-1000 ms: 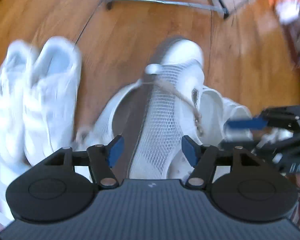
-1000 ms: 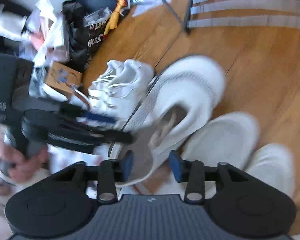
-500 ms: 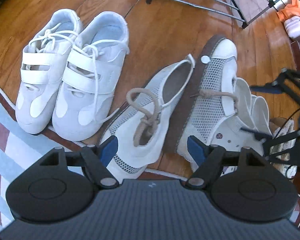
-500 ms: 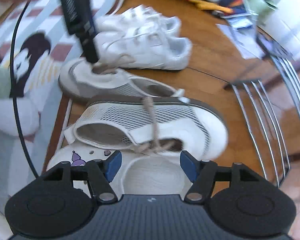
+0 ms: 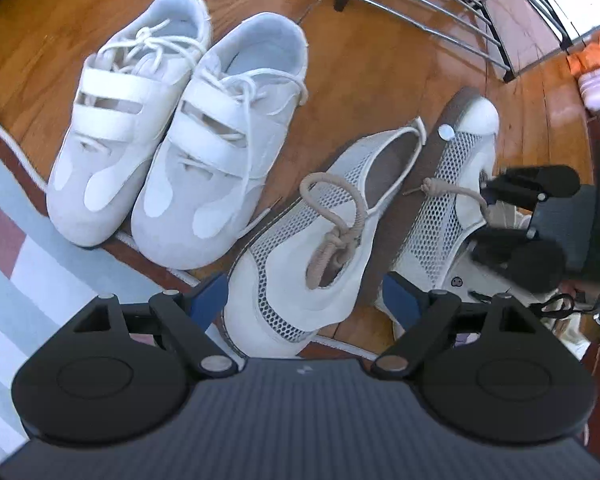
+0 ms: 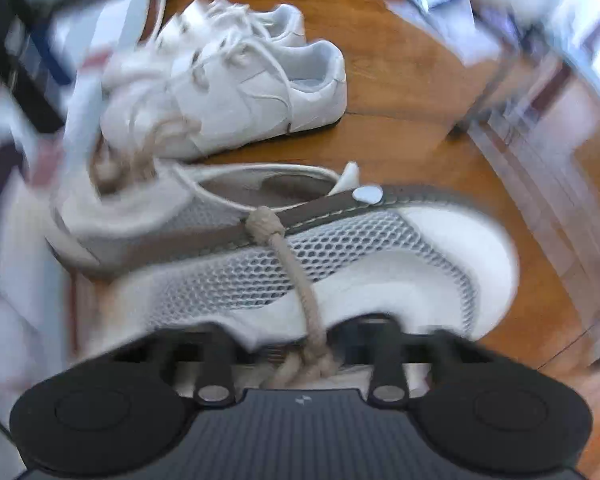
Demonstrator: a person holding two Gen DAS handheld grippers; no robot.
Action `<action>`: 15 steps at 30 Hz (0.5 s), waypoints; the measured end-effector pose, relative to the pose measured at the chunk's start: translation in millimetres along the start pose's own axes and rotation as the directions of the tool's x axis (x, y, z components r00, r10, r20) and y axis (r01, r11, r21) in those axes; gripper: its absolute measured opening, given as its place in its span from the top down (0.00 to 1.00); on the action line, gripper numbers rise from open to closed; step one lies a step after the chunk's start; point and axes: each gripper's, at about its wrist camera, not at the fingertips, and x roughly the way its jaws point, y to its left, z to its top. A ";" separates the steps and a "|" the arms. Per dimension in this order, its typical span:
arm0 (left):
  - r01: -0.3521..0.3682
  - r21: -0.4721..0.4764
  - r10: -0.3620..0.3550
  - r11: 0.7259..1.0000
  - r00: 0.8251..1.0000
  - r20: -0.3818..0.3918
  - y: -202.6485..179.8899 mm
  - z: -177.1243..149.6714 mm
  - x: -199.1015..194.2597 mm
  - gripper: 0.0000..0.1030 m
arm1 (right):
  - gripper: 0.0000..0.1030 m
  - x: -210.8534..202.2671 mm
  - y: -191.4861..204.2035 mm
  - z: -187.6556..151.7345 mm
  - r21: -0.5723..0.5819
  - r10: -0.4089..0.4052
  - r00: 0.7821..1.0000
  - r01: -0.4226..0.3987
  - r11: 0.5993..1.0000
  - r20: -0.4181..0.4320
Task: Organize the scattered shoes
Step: 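Carry the mesh sneaker with the left tool and set it beside the velcro sneakers, then carry the second mesh sneaker with the right tool and set it beside its pair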
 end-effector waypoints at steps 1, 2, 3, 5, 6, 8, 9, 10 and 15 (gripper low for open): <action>-0.003 -0.002 0.003 1.000 1.000 0.003 2.2 0.1 -0.5 0.18 | 0.86 -2.2 -24.5 0.7 0.177 0.097 0.995 -0.097 0.979 0.008; -0.004 -0.002 0.004 1.000 1.000 0.003 4.2 0.0 -0.9 0.18 | 0.86 -3.1 -39.5 -1.0 0.268 0.154 0.988 -0.156 0.951 0.028; -0.003 -0.002 0.003 1.000 1.000 0.002 6.0 -0.2 -1.6 0.18 | 0.86 -5.1 -54.6 -4.0 0.356 0.208 0.976 -0.217 0.909 0.065; -0.003 -0.004 0.003 1.000 1.000 0.005 8.1 -0.6 -3.6 0.18 | 0.85 -8.6 -76.4 -11.4 0.484 0.290 0.947 -0.321 0.814 0.139; -0.004 -0.005 0.004 1.000 1.000 0.006 8.8 -0.5 -4.4 0.18 | 0.85 -9.4 -85.9 -15.4 0.538 0.329 0.927 -0.373 0.756 0.180; -0.002 -0.013 0.002 1.000 1.000 0.013 10.7 0.8 -7.0 0.18 | 0.86 -12.0 -97.6 -21.6 0.592 0.382 0.888 -0.457 0.664 0.257; 0.000 -0.016 0.000 1.000 1.000 0.016 11.1 1.3 -8.3 0.18 | 0.86 -12.5 -102.5 -24.6 0.613 0.406 0.865 -0.496 0.615 0.294; 0.001 -0.018 -0.001 1.000 1.000 0.019 11.2 1.4 -9.6 0.18 | 0.86 -11.5 -107.4 -27.9 0.637 0.430 0.841 -0.533 0.556 0.328; -0.004 -0.025 0.005 1.000 0.999 0.036 10.5 1.5 -16.3 0.18 | 0.86 -5.3 -116.7 -43.8 0.692 0.492 0.733 -0.652 0.311 0.469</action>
